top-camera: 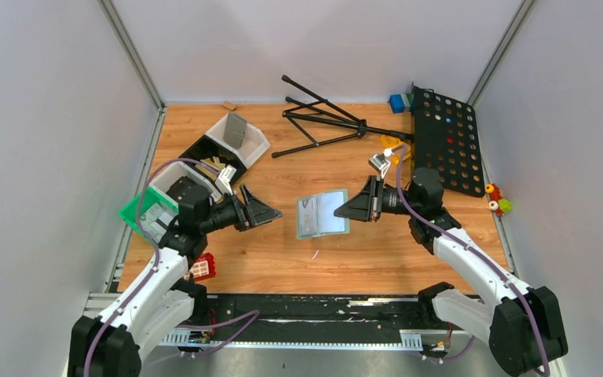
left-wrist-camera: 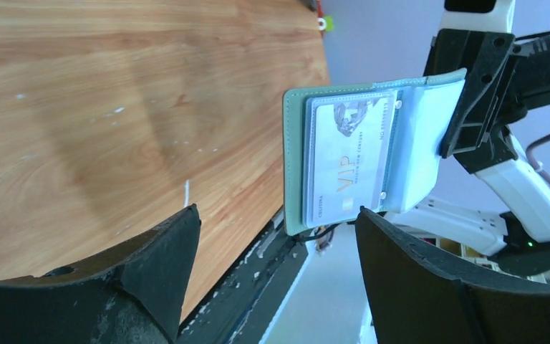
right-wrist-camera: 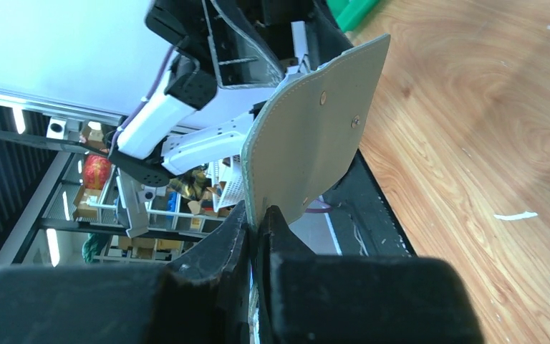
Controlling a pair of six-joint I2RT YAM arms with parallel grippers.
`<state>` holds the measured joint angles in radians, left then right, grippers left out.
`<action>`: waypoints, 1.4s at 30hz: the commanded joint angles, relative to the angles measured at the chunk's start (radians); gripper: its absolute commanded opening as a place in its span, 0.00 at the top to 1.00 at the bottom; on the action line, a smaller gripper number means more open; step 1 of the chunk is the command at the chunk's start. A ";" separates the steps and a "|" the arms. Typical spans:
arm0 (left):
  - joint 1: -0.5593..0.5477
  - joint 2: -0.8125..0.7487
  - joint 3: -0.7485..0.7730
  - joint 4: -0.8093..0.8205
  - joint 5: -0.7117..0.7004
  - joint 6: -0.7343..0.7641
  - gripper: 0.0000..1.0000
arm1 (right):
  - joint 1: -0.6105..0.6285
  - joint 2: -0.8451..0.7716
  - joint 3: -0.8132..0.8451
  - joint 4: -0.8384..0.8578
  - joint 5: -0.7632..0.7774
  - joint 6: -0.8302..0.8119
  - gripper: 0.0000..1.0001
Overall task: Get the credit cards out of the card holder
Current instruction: Remove the credit card from the card holder.
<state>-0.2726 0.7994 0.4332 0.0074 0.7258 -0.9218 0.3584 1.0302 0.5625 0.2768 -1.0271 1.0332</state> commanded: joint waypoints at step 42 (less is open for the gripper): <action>-0.202 0.207 -0.112 0.868 0.006 -0.426 0.74 | 0.001 -0.061 0.023 -0.040 -0.023 -0.006 1.00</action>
<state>-0.4599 1.0222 0.3119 0.8509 0.7277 -1.3815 0.3584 0.9932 0.5827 0.3126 -1.0702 1.1160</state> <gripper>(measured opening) 0.226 0.069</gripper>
